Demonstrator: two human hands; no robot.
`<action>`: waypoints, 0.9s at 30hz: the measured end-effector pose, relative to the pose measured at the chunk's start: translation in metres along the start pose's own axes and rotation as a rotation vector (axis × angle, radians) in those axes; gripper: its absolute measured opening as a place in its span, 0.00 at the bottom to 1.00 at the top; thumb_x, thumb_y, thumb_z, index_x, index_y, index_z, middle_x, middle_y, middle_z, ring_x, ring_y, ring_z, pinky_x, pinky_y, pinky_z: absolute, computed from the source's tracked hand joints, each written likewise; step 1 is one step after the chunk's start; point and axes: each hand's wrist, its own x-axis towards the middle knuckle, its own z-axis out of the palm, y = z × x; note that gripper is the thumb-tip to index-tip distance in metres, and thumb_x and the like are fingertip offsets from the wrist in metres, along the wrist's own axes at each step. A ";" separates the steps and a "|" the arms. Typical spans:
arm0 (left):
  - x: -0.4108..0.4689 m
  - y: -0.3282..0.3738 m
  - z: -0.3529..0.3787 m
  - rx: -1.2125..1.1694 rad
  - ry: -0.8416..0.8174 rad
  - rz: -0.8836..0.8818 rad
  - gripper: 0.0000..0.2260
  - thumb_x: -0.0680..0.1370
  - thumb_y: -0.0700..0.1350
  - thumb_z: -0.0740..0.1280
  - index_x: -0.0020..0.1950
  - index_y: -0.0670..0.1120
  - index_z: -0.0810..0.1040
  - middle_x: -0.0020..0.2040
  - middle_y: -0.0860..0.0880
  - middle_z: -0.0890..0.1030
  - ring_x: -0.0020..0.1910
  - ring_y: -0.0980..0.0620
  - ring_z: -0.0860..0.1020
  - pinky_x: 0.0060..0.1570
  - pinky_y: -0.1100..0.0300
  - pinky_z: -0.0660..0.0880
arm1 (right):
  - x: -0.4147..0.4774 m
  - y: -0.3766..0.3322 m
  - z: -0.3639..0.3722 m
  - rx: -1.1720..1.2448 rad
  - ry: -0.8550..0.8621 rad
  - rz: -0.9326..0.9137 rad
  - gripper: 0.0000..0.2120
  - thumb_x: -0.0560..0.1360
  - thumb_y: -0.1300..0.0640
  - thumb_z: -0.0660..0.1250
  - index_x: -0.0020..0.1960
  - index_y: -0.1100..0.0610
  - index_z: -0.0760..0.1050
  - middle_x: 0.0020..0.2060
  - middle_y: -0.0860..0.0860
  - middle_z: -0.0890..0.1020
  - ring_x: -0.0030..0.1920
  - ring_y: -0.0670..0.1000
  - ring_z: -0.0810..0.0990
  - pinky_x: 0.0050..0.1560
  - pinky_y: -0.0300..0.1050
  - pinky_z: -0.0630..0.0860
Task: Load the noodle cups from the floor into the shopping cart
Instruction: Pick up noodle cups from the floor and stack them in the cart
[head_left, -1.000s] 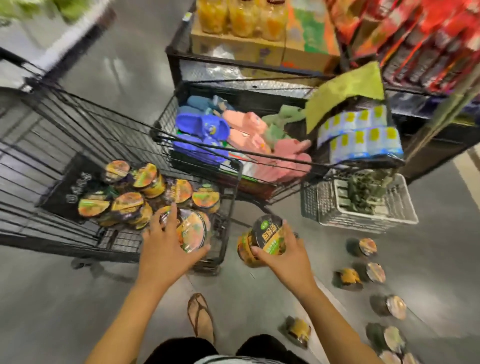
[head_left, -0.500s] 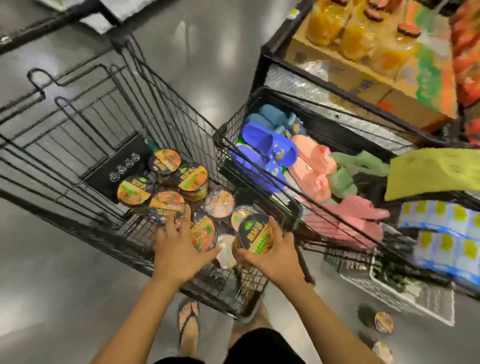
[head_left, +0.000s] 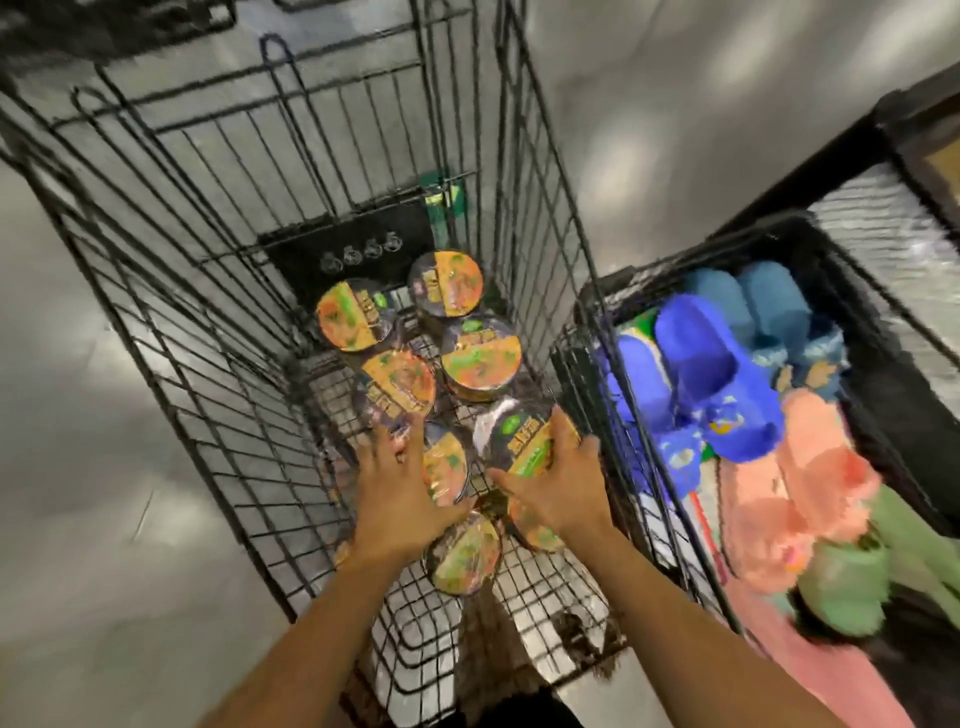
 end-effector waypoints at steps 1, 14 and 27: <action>0.006 0.002 0.005 -0.025 -0.026 -0.018 0.55 0.65 0.76 0.63 0.77 0.53 0.35 0.78 0.40 0.44 0.75 0.36 0.49 0.72 0.42 0.53 | 0.010 0.000 0.003 -0.026 -0.003 -0.031 0.60 0.57 0.23 0.68 0.78 0.45 0.44 0.66 0.62 0.61 0.64 0.65 0.69 0.65 0.56 0.70; 0.009 0.005 0.048 -0.046 0.116 -0.049 0.55 0.63 0.75 0.65 0.79 0.54 0.40 0.78 0.40 0.40 0.71 0.33 0.59 0.64 0.42 0.68 | 0.040 0.004 0.025 -0.180 0.040 -0.241 0.59 0.59 0.28 0.72 0.79 0.50 0.47 0.58 0.60 0.63 0.53 0.62 0.71 0.54 0.51 0.75; 0.010 0.009 0.048 -0.088 0.086 -0.078 0.56 0.61 0.78 0.62 0.79 0.53 0.45 0.77 0.40 0.34 0.74 0.33 0.50 0.70 0.39 0.55 | 0.035 0.002 0.020 -0.361 0.044 -0.218 0.59 0.60 0.23 0.66 0.79 0.49 0.44 0.58 0.60 0.65 0.52 0.61 0.73 0.52 0.52 0.75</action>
